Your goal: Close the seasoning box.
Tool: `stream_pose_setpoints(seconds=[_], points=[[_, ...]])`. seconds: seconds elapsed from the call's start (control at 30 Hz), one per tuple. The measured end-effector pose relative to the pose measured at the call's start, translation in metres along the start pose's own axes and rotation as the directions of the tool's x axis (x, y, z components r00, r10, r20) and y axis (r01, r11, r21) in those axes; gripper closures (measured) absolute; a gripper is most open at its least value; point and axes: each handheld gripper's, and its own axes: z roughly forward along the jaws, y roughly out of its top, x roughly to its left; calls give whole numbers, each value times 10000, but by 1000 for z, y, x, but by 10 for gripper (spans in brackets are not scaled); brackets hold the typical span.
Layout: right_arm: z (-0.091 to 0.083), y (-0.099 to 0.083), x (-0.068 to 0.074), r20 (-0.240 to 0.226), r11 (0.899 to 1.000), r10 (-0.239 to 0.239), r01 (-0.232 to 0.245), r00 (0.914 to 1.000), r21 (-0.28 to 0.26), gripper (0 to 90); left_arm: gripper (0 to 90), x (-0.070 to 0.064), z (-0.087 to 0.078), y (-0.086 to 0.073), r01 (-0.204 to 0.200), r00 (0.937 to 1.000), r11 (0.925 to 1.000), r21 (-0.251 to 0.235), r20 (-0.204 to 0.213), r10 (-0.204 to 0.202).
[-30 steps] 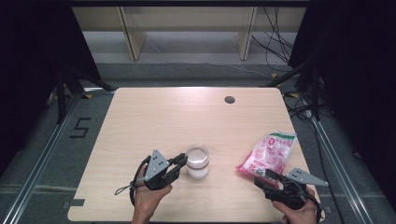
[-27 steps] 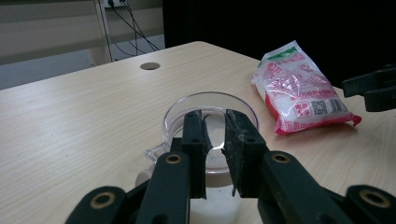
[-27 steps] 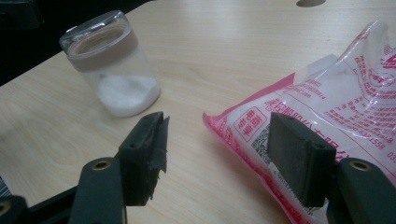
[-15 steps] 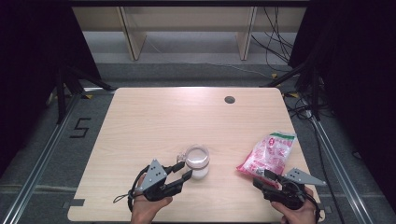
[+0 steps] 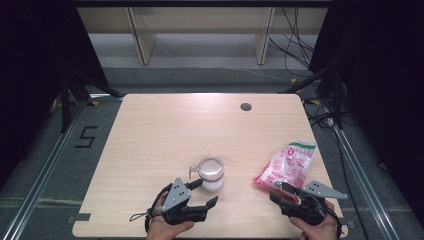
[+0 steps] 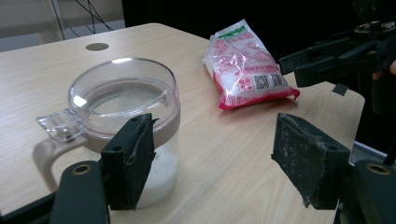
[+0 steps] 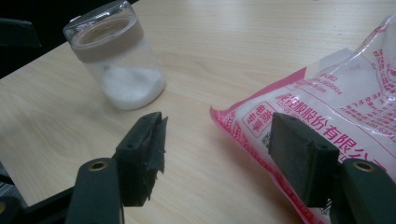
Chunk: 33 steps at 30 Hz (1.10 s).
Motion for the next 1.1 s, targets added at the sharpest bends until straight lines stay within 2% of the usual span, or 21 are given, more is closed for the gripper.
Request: stream_pose_setpoints(seconds=[0.17,0.2,0.23,0.33,0.37,0.4,0.43,0.5,0.53,0.57,0.63,0.67,0.7,0.73,0.77,0.87,0.9,0.93,0.97,1.07,1.1], points=[[2,-1,2,-219,9994,126,-118,9997,338,343,249,-3,4,-6,-6,9997,9999,124,263,2],[1,-1,6,-122,9979,388,-381,9992,518,343,243,-4,4,-7,-53,9996,9999,136,264,49],[2,-1,3,-113,9987,-1,7,9999,519,342,240,-6,5,-8,-74,9994,9999,84,335,71],[3,-2,5,-189,9986,-334,342,9993,407,341,237,-9,7,-11,-127,9986,9999,25,505,126],[3,-2,6,-248,9984,-163,176,9996,529,340,235,-11,7,-11,-99,9990,9999,86,436,96],[0,-2,9,-150,9970,83,-71,9999,775,338,232,-10,9,-12,-401,9982,9991,160,446,394],[2,-3,8,-192,9980,-303,313,9994,544,338,227,-11,10,-14,-271,9989,9994,229,396,262],[0,-3,11,-167,9961,-214,228,9996,849,338,226,-12,13,-16,-332,9978,9990,301,592,314],[1,-3,9,-144,9954,-665,673,9977,685,338,225,-14,13,-16,-365,9979,9986,386,556,343],[2,-4,11,-361,9968,-371,395,9987,691,338,225,-15,15,-17,-360,9976,9988,333,609,339],[1,-5,11,-283,9945,-577,599,9979,855,338,225,-17,15,-17,-523,9973,9976,450,541,499],[2,-6,13,-392,9960,-463,491,9982,744,337,225,-18,17,-18,-539,9973,9978,384,511,519],[1,-6,12,-305,9944,-717,738,9970,761,337,225,-19,17,-18,-677,9965,9966,464,516,653],[-1,-7,15,-379,9939,-298,337,9988,1054,337,225,-20,17,-18,-630,9967,9972,414,538,608],[-1,-7,13,-478,9930,-561,607,9973,1014,336,225,-20,17,-18,-708,9965,9960,539,492,682],[-3,-10,17,-555,9909,-177,249,9983,1321,332,225,-19,18,-19,-621,9967,9961,620,553,587],[-1,-11,14,-495,9910,-701,752,9963,1110,333,225,-19,18,-19,-694,9969,9952,686,413,667],[-2,-11,15,-566,9900,-696,759,9960,1187,332,225,-20,18,-20,-516,9979,9968,603,432,491],[-4,-12,18,-585,9885,-235,319,9980,1476,331,225,-20,18,-20,-625,9974,9956,697,415,597],[-3,-13,16,-565,9877,-826,892,9950,1283,330,225,-19,19,-20,-716,9968,9938,849,424,682],[-4,-14,19,-603,9881,-405,489,9974,1458,329,225,-20,20,-21,-622,9974,9949,792,424,590]])
